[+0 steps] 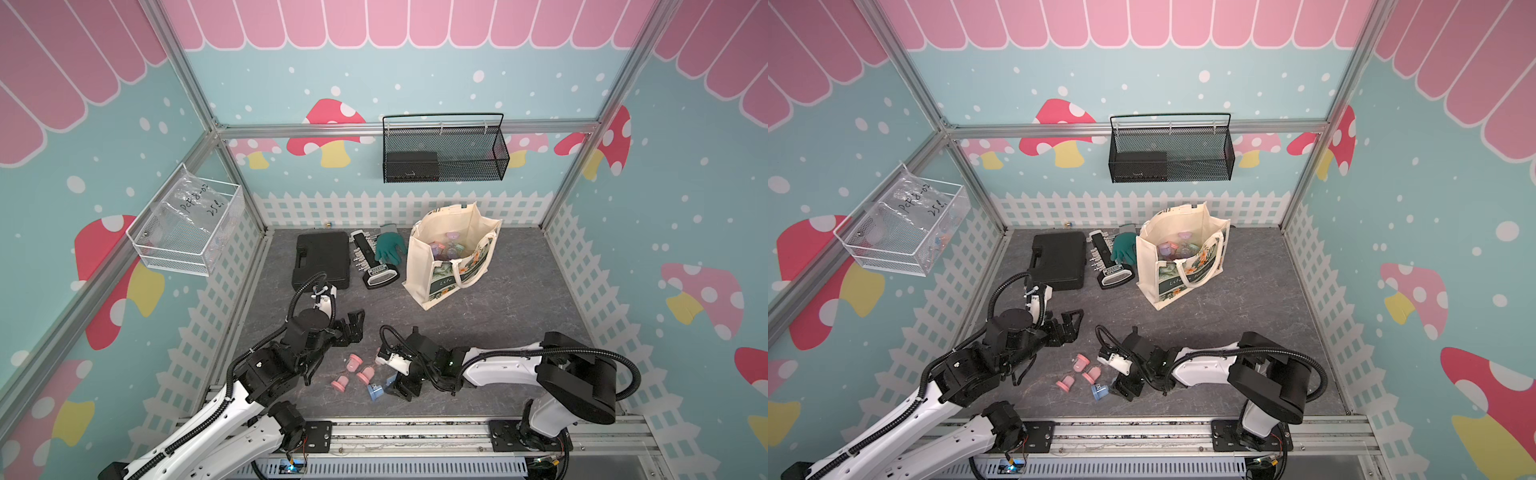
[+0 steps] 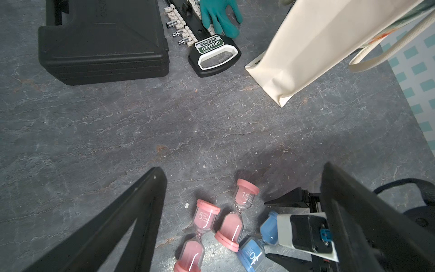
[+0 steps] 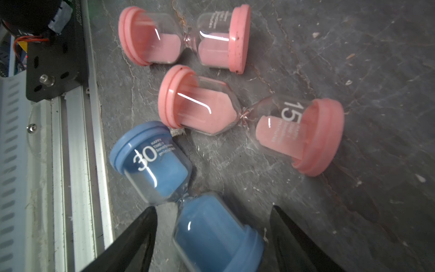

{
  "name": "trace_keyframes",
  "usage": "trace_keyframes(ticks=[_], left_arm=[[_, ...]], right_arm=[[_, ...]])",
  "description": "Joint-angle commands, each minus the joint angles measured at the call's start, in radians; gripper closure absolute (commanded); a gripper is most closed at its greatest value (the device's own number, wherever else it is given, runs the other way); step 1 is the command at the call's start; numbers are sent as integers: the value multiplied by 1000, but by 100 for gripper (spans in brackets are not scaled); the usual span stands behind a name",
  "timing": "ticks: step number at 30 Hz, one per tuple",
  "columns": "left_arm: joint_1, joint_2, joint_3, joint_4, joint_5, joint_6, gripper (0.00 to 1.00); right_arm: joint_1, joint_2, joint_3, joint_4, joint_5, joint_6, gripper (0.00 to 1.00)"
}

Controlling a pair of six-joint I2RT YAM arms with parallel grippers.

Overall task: Put the hourglass into the canvas bag
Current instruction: Pick up the hourglass from the center of the board.

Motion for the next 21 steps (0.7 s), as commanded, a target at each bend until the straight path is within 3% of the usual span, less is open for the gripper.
trace_keyframes(ticks=[1,21], left_arm=[[9,1,-6,-13,-19,-10,1],[11,22,3,7,-6,-5,1]], right_arm=[[10,26,-9,25,12,-21,25],[10,29,-44,73,40,-19,41]])
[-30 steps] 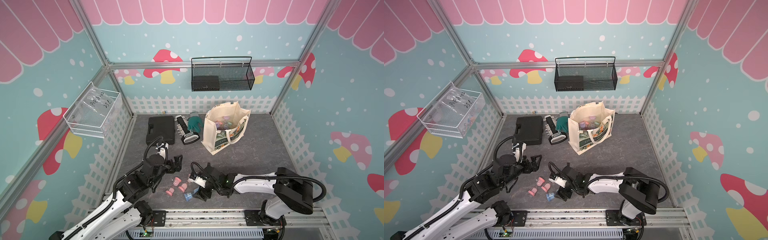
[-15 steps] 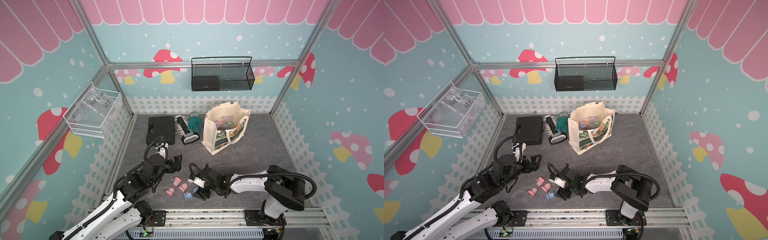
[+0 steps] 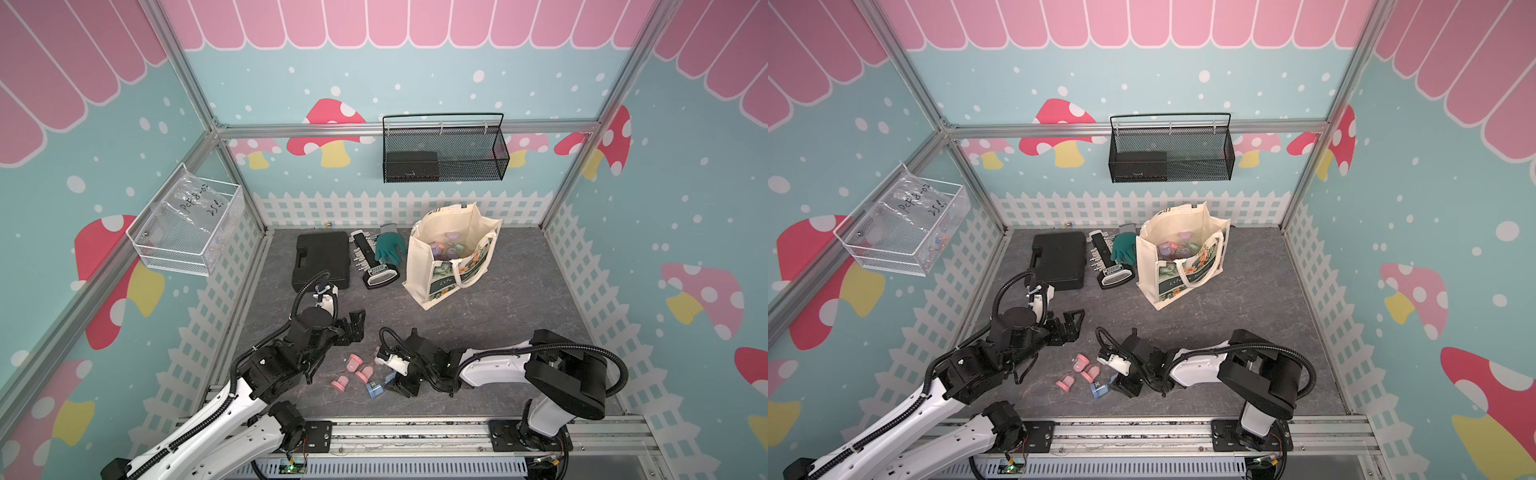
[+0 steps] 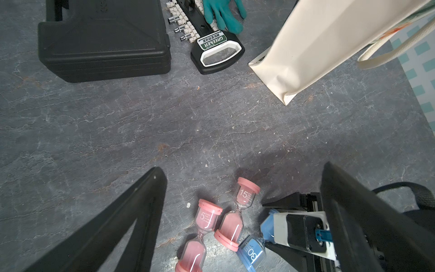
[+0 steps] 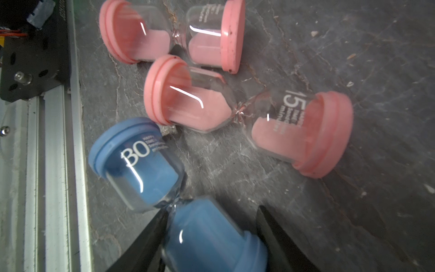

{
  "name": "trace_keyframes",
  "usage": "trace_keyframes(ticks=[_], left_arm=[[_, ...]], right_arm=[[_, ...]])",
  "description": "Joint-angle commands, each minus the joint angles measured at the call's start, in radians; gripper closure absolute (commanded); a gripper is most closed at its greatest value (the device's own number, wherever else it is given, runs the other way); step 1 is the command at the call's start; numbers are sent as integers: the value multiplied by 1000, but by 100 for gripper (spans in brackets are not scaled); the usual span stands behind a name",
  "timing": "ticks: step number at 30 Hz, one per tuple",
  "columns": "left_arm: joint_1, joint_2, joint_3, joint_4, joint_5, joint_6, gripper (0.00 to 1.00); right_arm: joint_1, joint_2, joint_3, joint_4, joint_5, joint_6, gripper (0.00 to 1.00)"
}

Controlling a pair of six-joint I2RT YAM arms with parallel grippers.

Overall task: Put the hourglass into the canvas bag
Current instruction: Pick up the hourglass from the center of the board.

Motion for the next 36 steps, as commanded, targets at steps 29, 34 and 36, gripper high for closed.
trace_keyframes(ticks=[29,34,36], left_arm=[[7,55,83,39,26,41,1],[8,86,116,59,42,68,1],[8,101,132,65,53,77,1]], right_arm=[[-134,-328,0,-152,-36,66,43],[-200,-385,96,-253,-64,74,43],[-235,-403,136,-285,-67,81,43]])
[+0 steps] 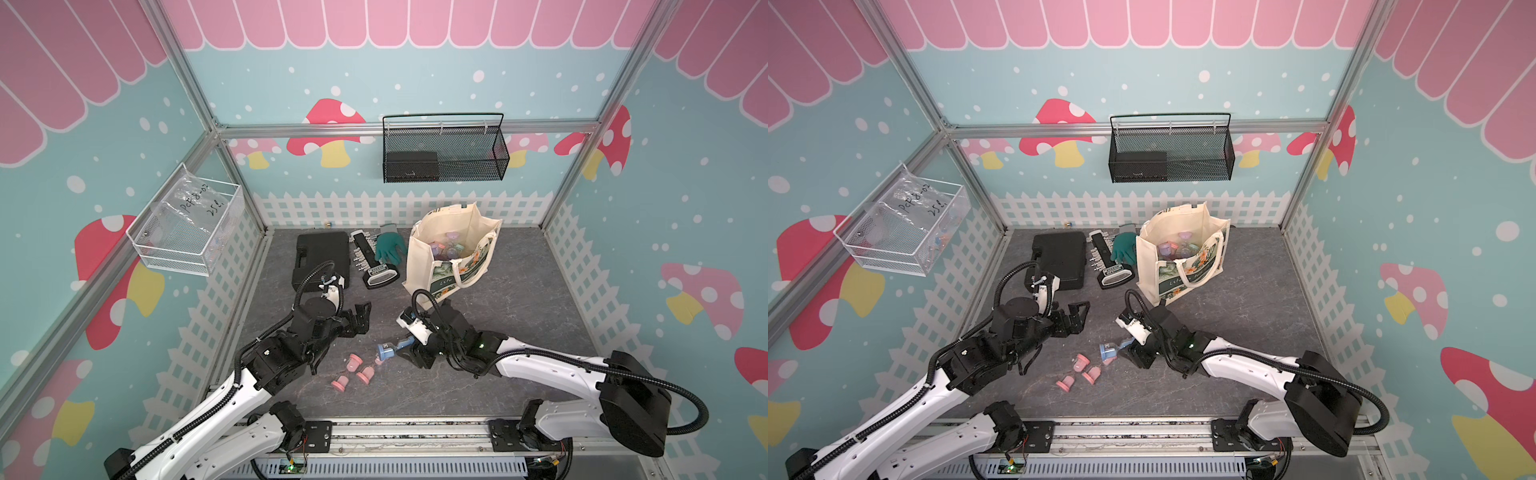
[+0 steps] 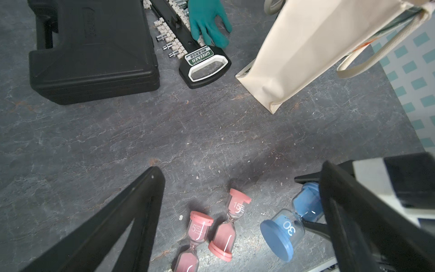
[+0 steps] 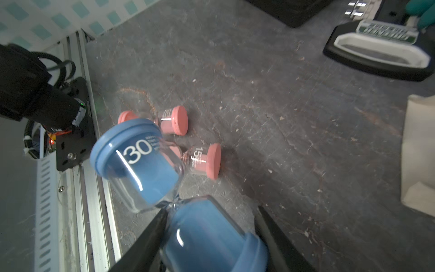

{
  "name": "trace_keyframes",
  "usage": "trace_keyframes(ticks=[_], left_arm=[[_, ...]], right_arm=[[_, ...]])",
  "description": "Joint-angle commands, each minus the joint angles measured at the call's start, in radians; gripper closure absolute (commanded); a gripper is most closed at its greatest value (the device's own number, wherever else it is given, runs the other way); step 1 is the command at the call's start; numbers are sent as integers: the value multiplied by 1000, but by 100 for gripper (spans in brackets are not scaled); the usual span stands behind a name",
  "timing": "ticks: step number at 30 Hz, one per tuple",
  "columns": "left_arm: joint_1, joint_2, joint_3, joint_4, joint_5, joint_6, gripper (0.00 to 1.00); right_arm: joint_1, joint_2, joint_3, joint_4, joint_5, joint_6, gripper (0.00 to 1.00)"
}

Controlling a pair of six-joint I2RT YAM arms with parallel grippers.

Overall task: Put the hourglass into the canvas bag
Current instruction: Pick up the hourglass from the center of the board, then place the hourglass in the canvas bag.

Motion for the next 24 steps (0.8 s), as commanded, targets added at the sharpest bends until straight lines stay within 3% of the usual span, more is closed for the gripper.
trace_keyframes(ticks=[1,9,24], left_arm=[[5,22,47,26,29,33,1],[6,84,111,64,61,78,1],[6,215,218,198,142,134,1]], right_arm=[[-47,-51,86,-80,-31,16,44],[-141,-45,290,-225,24,3,45],[-318,24,564,-286,147,-20,47]])
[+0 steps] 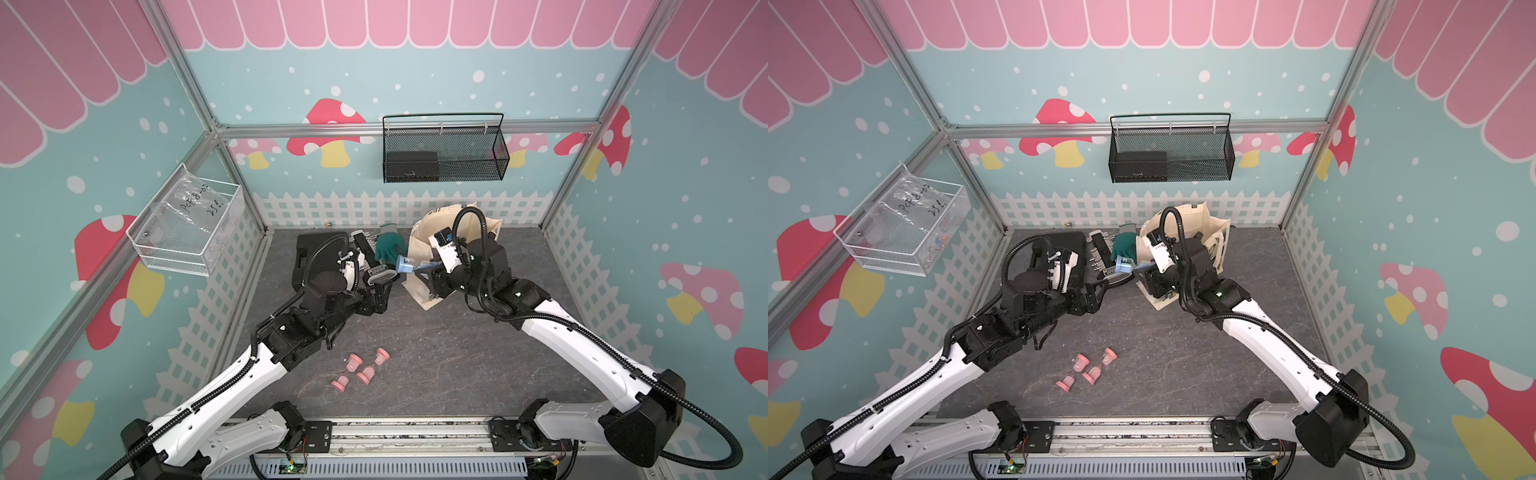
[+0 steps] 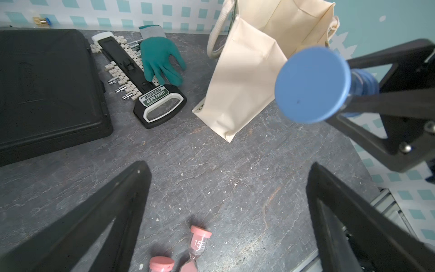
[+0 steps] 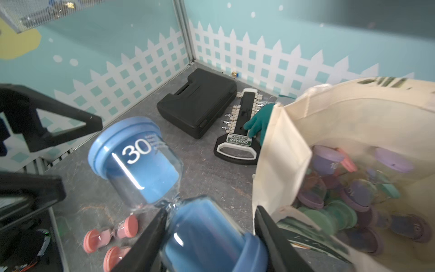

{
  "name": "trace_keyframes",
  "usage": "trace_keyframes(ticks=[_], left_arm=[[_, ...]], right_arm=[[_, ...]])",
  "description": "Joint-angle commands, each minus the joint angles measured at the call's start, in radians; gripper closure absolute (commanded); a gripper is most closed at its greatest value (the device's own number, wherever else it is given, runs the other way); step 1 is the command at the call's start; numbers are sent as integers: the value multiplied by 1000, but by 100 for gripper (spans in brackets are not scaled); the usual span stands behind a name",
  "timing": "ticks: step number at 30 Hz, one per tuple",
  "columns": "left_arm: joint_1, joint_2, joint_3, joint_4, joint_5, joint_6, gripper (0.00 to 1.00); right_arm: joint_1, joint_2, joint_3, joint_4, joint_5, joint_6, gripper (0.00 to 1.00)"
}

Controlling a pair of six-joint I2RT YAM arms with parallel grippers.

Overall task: Put the hourglass into the canvas bag
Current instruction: Place the hourglass in the canvas bag.

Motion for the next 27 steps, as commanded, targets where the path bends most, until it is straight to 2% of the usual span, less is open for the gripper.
trace_keyframes(ticks=[1,7,13,27], left_arm=[[5,22,40,53,36,26,1],[6,70,64,88,83,26,1],[6,124,88,107,119,26,1],[6,218,109,163,161,10,1]], right_arm=[[-38,27,73,-15,53,-25,47],[-118,104,153,-46,111,-47,46],[-196,206,210,-62,100,-60,46],[-249,457,388,-118,221,-100,45]])
